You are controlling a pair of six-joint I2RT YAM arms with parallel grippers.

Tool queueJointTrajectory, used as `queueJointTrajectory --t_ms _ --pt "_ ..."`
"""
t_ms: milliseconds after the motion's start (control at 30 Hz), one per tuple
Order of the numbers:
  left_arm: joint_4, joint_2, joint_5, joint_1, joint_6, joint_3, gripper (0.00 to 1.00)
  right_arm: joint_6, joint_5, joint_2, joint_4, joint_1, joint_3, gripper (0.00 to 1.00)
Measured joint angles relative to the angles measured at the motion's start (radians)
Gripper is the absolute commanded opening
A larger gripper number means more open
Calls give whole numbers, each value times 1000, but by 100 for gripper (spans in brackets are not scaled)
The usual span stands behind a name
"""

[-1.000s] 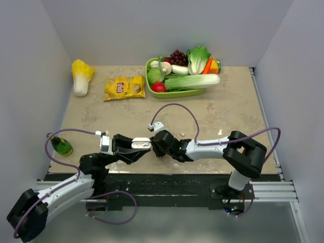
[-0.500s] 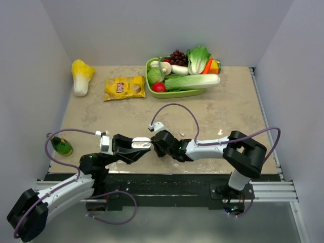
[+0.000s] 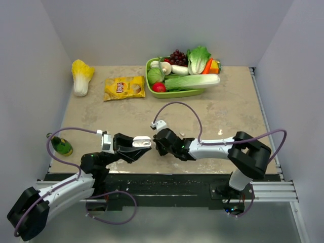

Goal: Insert the wireless bluetooth earbuds into the charging case
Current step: Pick up the earbud from the center of the board.

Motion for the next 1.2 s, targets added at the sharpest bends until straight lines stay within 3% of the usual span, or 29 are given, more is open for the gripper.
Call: queueJointTrajectory --t_ms 233,400,533,867,1200 --pt "-8 -5 -46 -1 59 50 0 14 23 -363 -141 0 -42 0" --pt "-5 15 -138 -7 180 154 0 28 100 -657 -255 0 -31 0" --pt "3 85 -232 -35 307 208 0 59 142 -771 -350 -1 12 0" --pt "-8 382 -555 -185 741 266 0 103 139 -770 -475 -2 224 0" --pt "-19 611 -842 -229 900 303 0 103 139 -706 -497 -2 312 0"
